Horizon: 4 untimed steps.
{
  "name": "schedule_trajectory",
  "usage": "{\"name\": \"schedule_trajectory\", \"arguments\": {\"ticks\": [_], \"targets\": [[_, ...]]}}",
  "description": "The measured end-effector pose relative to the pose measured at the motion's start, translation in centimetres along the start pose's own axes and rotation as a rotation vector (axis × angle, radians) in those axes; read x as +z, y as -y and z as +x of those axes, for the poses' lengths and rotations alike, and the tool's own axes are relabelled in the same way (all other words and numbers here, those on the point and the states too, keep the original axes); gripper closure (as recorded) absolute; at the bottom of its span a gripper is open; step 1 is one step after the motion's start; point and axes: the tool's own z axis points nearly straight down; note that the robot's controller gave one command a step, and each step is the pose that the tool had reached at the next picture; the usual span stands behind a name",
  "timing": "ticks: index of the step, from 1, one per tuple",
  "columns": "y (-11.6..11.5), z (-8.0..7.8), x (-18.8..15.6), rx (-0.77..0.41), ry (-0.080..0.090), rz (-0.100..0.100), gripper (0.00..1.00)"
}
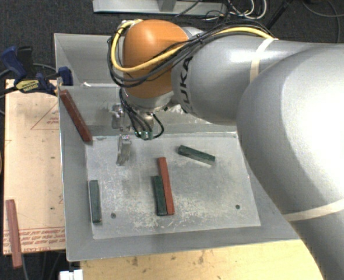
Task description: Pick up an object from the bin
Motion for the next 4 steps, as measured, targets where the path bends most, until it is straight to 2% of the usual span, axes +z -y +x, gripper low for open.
{"name": "schedule_trajectory", "arguments": {"ticks": [1,2,3,4], "targets": [[-4.2,0.4,6.9,-0.238,0.005,0.004,0.00],[-0.6,3.3,3.7,-0.390,0.009,0.001,0.00],[9.8,7.1,3.9,-0.560,0.004,0.004,0.00],[9.7,9.3,6.8,-1.046,0.008,0.002,0.00]]}}
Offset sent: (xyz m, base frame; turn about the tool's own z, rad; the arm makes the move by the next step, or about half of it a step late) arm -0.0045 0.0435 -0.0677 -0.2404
